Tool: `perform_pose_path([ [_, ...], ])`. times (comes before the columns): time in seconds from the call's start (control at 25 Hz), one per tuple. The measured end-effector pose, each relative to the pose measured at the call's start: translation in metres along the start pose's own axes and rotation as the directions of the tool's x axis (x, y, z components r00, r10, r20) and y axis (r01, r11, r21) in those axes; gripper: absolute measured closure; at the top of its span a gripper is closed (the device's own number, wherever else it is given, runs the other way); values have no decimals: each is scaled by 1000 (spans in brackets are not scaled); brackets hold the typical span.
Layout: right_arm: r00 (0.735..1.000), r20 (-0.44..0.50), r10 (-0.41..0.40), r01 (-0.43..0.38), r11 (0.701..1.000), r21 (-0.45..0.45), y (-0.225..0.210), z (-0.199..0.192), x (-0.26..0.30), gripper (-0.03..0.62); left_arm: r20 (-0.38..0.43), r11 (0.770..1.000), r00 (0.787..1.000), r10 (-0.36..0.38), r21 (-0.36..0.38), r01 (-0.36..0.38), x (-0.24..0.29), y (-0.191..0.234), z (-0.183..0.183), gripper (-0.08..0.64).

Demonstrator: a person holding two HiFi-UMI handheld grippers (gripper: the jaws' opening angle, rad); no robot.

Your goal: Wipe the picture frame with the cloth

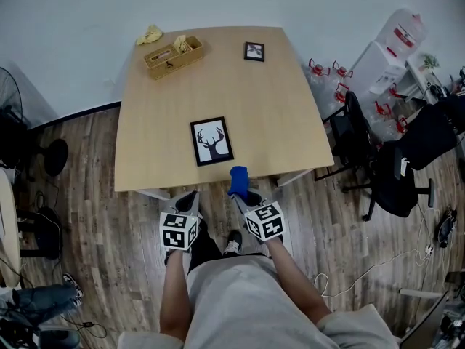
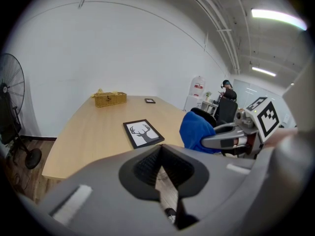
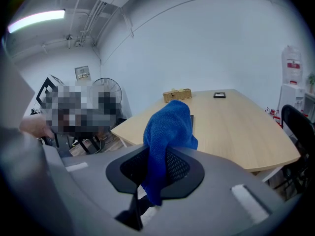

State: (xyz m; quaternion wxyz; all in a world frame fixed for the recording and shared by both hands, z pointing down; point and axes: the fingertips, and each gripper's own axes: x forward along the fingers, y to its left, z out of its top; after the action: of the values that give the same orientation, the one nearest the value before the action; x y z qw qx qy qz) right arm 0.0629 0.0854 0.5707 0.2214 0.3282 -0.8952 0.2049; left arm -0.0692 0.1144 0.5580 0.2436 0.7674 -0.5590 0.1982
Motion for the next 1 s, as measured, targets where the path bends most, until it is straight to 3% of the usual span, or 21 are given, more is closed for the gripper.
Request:
perform_pose_path([
  [1.0,1000,-25,1,-2,999,-36,1,-4,-3,540,-5,1000,1000,-3,11,3,1,-8,-2,508],
])
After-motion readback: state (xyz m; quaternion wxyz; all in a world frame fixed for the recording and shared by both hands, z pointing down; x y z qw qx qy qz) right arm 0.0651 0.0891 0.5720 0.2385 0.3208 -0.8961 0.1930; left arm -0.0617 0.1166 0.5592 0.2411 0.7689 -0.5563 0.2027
